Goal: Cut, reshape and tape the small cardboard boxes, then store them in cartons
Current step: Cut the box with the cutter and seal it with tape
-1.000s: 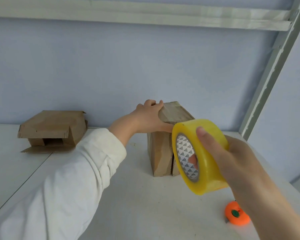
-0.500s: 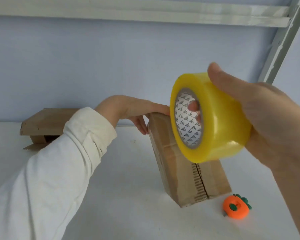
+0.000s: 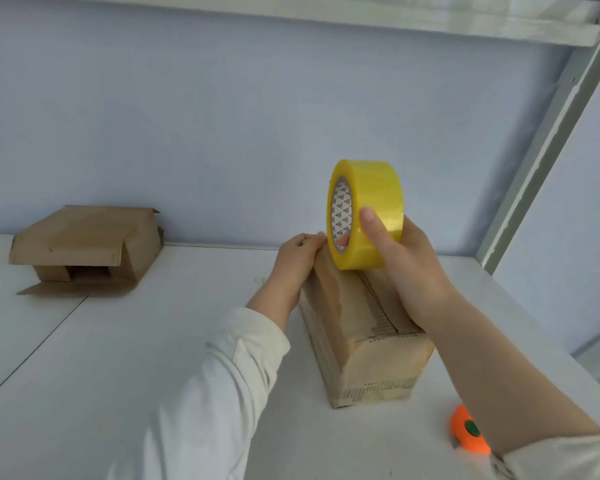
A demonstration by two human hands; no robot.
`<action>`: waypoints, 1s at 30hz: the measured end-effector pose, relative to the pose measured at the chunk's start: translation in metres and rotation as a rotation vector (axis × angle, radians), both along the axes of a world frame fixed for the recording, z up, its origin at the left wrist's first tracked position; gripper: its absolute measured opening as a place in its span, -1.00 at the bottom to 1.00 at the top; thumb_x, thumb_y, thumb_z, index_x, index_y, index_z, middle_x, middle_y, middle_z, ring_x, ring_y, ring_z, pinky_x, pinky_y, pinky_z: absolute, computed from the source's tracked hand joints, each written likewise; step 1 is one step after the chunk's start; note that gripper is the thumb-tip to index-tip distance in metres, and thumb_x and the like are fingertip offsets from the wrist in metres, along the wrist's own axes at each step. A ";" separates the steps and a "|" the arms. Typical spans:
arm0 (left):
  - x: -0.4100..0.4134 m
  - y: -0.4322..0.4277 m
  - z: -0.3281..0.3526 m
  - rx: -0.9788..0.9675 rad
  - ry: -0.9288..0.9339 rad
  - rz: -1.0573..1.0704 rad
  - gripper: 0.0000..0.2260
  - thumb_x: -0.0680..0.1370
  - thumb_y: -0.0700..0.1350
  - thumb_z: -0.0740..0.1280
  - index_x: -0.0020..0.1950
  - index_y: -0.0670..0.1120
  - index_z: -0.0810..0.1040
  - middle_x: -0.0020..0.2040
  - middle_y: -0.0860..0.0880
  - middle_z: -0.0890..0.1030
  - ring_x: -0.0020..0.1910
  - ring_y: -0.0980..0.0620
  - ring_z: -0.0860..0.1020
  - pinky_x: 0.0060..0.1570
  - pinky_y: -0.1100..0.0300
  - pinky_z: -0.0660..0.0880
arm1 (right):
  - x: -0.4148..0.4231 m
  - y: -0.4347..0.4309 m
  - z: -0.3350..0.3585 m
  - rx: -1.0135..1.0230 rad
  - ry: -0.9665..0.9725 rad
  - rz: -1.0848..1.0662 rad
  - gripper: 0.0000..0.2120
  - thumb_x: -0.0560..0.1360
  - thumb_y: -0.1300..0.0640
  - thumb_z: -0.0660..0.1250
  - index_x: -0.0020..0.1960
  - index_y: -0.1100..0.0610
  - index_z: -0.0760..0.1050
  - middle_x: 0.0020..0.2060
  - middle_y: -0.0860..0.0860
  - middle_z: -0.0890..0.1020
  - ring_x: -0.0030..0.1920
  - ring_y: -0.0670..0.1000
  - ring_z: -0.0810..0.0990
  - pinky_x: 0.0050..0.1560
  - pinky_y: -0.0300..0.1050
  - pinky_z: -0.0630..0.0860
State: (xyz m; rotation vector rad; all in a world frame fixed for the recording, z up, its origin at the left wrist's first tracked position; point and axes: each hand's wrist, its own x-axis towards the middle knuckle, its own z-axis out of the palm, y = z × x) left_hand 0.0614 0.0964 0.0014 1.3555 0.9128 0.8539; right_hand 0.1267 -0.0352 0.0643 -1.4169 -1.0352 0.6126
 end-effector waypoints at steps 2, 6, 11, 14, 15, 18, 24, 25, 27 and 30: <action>0.005 0.004 -0.001 -0.021 -0.012 0.014 -0.85 0.56 -0.05 0.29 -0.01 -0.11 0.56 0.03 -0.14 0.62 -0.04 -0.05 0.56 -0.08 0.17 0.47 | 0.004 0.005 -0.005 0.012 0.007 -0.021 -0.77 0.47 -0.11 0.26 -0.08 0.04 0.54 -0.30 -0.14 0.69 -0.15 -0.16 0.65 0.05 -0.19 0.53; 0.006 0.006 0.000 -0.006 0.009 0.017 -0.85 0.57 -0.08 0.27 0.01 -0.12 0.55 0.03 -0.15 0.61 -0.04 -0.04 0.54 -0.08 0.18 0.48 | 0.000 0.001 0.000 0.063 0.062 -0.049 -0.75 0.49 -0.06 0.28 -0.08 0.12 0.55 -0.38 -0.07 0.68 -0.28 -0.14 0.65 -0.14 -0.23 0.59; 0.003 0.006 0.004 -0.019 0.017 0.027 -0.86 0.58 -0.06 0.24 -0.04 -0.10 0.53 -0.05 -0.10 0.58 -0.04 -0.03 0.51 -0.11 0.18 0.45 | -0.010 -0.046 0.028 -0.045 0.082 -0.114 -0.62 0.41 -0.22 0.27 -0.25 0.11 0.56 -0.44 -0.04 0.67 -0.38 -0.10 0.65 -0.31 -0.23 0.61; 0.002 0.004 0.003 -0.020 0.027 0.018 -0.85 0.59 -0.05 0.24 -0.03 -0.10 0.53 -0.12 -0.06 0.55 -0.09 -0.02 0.50 -0.24 0.24 0.42 | -0.014 -0.084 0.041 -0.170 -0.007 -0.140 -0.40 0.12 -0.38 0.24 -0.29 0.17 0.57 -0.28 0.08 0.70 -0.16 0.12 0.68 0.04 0.14 0.58; 0.002 0.003 0.003 -0.018 0.030 0.016 -0.84 0.58 -0.05 0.24 -0.02 -0.10 0.54 -0.11 -0.06 0.55 -0.09 -0.02 0.50 -0.25 0.25 0.42 | -0.018 -0.095 0.044 -0.204 -0.044 -0.135 -0.35 0.05 -0.39 0.24 -0.29 0.20 0.58 -0.25 0.10 0.69 -0.13 0.18 0.67 0.08 0.23 0.54; 0.002 0.002 0.002 0.008 0.040 0.024 -0.84 0.58 -0.05 0.24 -0.02 -0.09 0.56 -0.14 -0.04 0.54 -0.10 -0.01 0.48 -0.27 0.25 0.39 | -0.030 -0.119 0.049 -0.291 -0.088 -0.139 -0.59 0.02 -0.35 0.24 -0.43 -0.07 0.61 -0.39 0.03 0.67 -0.21 0.17 0.68 0.04 0.29 0.54; 0.005 0.004 0.001 0.058 0.094 0.034 -0.83 0.58 -0.05 0.21 -0.04 -0.07 0.58 -0.11 -0.02 0.55 -0.10 0.00 0.49 -0.16 0.22 0.42 | -0.038 -0.143 0.006 -0.448 -0.079 -0.108 -0.53 0.17 -0.33 0.12 -0.31 -0.04 0.64 -0.47 -0.12 0.65 -0.37 -0.04 0.63 -0.04 0.01 0.55; 0.005 0.005 0.002 0.081 0.107 0.035 -0.83 0.59 -0.06 0.21 -0.03 -0.07 0.57 -0.08 -0.03 0.55 -0.07 0.00 0.50 -0.09 0.19 0.43 | -0.038 -0.143 -0.003 -0.457 -0.057 -0.127 -0.47 0.16 -0.32 0.12 -0.29 0.06 0.62 -0.48 -0.13 0.65 -0.38 -0.08 0.61 -0.07 -0.04 0.54; 0.005 0.003 0.006 0.203 0.164 0.058 -0.84 0.58 -0.09 0.22 0.02 -0.07 0.58 0.02 -0.04 0.56 0.04 -0.01 0.51 0.02 0.18 0.41 | -0.039 -0.142 -0.018 -0.431 -0.024 -0.144 -0.48 0.16 -0.33 0.10 -0.21 0.05 0.55 -0.45 -0.15 0.65 -0.37 -0.10 0.60 -0.13 -0.07 0.53; -0.008 -0.016 0.022 0.694 0.453 0.074 -0.76 0.57 -0.06 0.26 0.21 -0.05 0.54 0.29 -0.03 0.48 0.31 0.02 0.39 0.24 0.25 0.26 | -0.036 -0.143 -0.029 -0.366 0.008 -0.133 -0.46 0.19 -0.34 0.09 -0.16 0.05 0.55 -0.40 -0.13 0.67 -0.31 -0.06 0.63 -0.15 -0.07 0.53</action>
